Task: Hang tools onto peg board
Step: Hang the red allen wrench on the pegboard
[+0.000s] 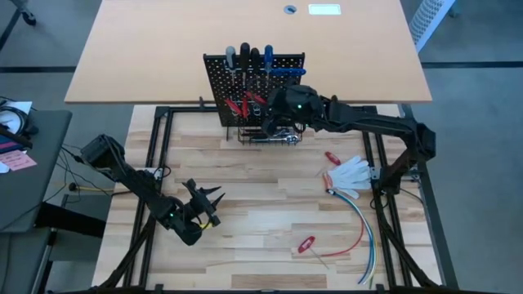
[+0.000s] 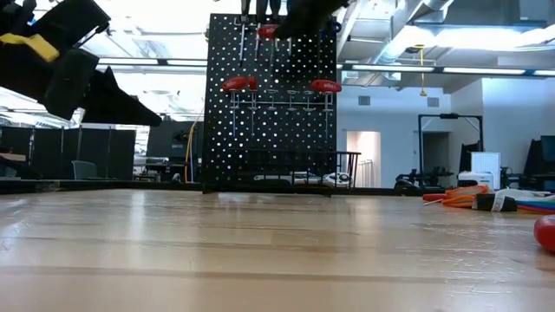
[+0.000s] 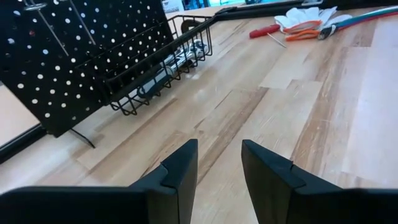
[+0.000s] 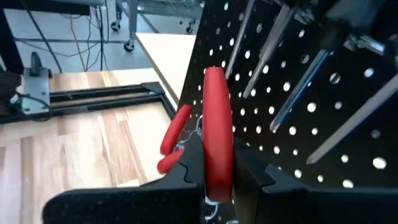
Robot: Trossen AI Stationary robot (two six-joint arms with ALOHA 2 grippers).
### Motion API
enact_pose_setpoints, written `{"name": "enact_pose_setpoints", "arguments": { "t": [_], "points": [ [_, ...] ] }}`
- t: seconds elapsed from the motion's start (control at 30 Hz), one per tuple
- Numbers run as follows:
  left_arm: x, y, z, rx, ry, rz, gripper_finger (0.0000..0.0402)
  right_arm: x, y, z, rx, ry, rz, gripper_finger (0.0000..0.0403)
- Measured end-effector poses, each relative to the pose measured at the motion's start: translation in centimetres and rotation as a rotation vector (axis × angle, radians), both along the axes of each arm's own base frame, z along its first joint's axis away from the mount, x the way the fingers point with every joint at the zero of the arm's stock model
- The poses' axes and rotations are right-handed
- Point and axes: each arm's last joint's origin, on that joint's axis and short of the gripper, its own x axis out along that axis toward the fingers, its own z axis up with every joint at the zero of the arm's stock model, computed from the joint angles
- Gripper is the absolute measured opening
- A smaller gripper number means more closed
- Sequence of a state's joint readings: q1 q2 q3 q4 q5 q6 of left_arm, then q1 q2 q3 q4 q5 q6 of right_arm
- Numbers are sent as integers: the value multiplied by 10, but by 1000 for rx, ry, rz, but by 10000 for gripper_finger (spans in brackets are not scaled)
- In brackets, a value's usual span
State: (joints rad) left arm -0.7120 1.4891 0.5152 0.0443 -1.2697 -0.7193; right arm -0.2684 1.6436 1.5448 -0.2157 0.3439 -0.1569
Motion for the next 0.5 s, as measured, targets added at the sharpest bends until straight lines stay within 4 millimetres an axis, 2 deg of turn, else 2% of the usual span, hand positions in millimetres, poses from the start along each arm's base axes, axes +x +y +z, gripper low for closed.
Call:
{"name": "enact_pose_setpoints", "arguments": {
  "t": [0.23, 0.5],
  "points": [
    [0, 0, 0, -1, -1, 0, 117, -5, -7, -7, 55, 49, -35, 37],
    [0, 0, 0, -1, -1, 0, 117, 4, -15, -23, 81, 93, -38, 38]
  ]
}}
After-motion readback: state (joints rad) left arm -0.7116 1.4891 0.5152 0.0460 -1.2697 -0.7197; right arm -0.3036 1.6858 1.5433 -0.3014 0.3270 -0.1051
